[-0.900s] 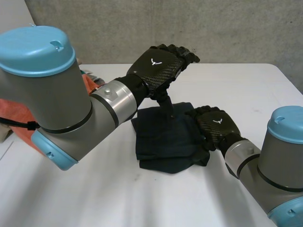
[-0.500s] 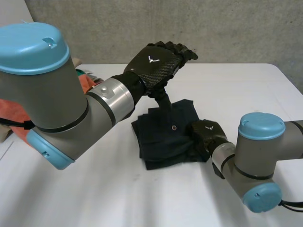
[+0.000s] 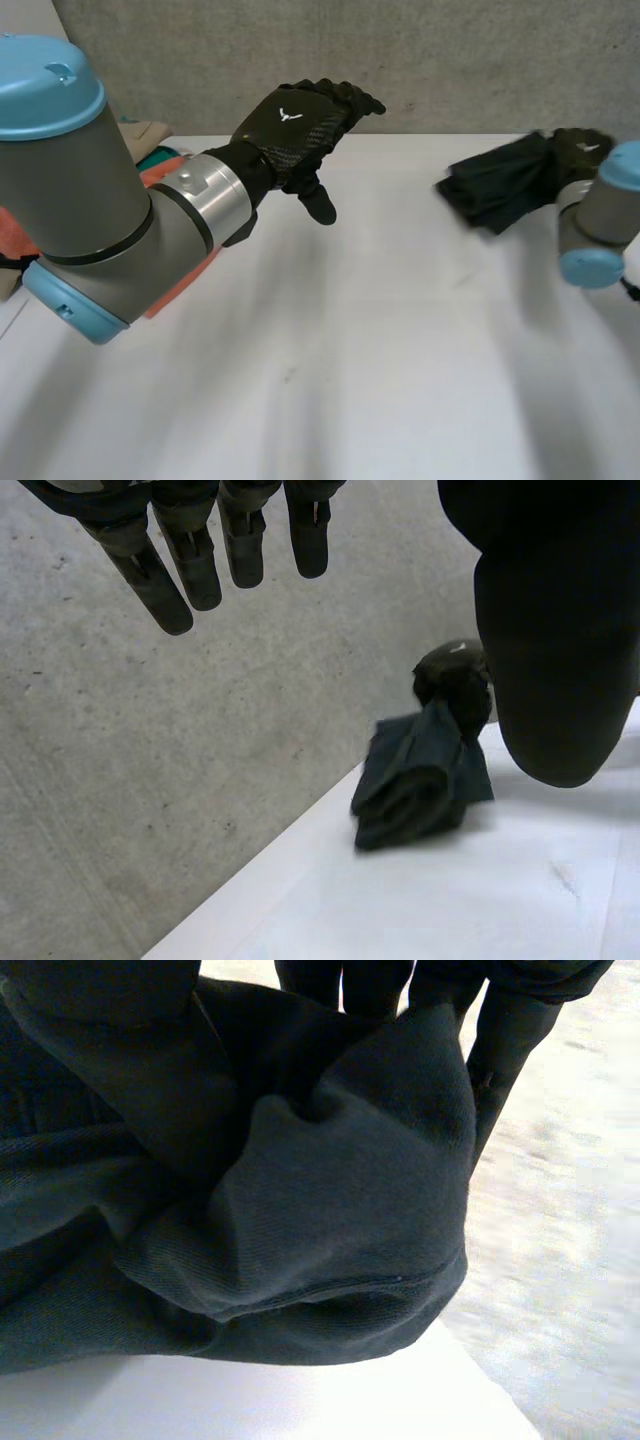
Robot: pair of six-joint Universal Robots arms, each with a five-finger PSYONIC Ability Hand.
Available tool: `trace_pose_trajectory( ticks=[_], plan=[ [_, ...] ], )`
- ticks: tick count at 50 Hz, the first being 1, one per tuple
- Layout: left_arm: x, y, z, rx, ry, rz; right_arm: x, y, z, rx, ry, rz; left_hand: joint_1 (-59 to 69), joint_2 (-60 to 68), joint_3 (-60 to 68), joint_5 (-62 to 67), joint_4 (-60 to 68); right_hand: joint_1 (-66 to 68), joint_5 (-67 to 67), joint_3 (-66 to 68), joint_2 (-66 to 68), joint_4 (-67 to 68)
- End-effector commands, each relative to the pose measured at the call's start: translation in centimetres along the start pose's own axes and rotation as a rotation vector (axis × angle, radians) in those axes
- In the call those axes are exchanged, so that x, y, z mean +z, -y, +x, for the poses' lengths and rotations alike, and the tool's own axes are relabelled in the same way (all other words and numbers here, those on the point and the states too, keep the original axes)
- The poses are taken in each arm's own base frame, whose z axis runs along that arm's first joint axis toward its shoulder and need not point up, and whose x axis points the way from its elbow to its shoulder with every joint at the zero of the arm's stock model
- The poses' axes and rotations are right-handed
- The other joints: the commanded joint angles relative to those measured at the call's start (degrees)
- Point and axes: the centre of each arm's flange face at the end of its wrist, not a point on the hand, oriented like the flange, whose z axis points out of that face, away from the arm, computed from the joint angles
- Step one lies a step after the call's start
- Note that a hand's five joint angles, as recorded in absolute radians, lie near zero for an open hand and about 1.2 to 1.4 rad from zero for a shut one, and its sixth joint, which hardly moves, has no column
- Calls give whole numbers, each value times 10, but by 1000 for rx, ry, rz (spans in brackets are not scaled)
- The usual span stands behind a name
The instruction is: Fold the laundry.
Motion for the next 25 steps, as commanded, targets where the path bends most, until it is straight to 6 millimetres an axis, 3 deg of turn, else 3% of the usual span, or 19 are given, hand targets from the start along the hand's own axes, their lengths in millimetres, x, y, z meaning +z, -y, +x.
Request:
trace_pose_trajectory(
  ticks=[1, 3, 10, 11, 12, 13, 16, 25],
  plan=[
    [1, -1, -5, -5, 1, 0, 47, -19, 75, -27, -185, 14, -18, -17, -19, -28, -16, 179, 163, 151, 138, 114],
    [2, 0, -5, -3, -4, 4, 54, -30, 99, -48, -232, 3, -18, -17, -19, -28, -16, 179, 163, 151, 138, 114],
    [2, -2, -1, -4, -15, -1, 58, -48, 140, -60, -276, -18, -18, -17, -19, -28, -16, 179, 163, 151, 138, 114],
    [2, -2, 0, -3, -17, 0, 58, -51, 141, -63, -265, -22, -18, -17, -19, -28, -16, 117, 101, 89, 76, 52],
    [2, -2, 1, -1, -20, 0, 58, -54, 142, -68, -250, -29, -18, -17, -19, -28, -16, -91, -108, -120, -133, -157],
    [3, -2, 3, -1, -24, 1, 58, -58, 143, -83, -222, -36, -18, -17, -19, -28, -16, -521, -537, -549, -562, -586],
    [3, -2, 4, -6, -29, 2, 58, -62, 146, -115, -203, -48, -18, -17, -19, -28, -16, -521, -537, -549, -562, -586],
    [-2, -1, 7, -9, -33, -5, 55, -61, 188, -347, -362, -107, -18, -17, -19, -28, -16, -521, -537, -549, -562, -586]
  ],
)
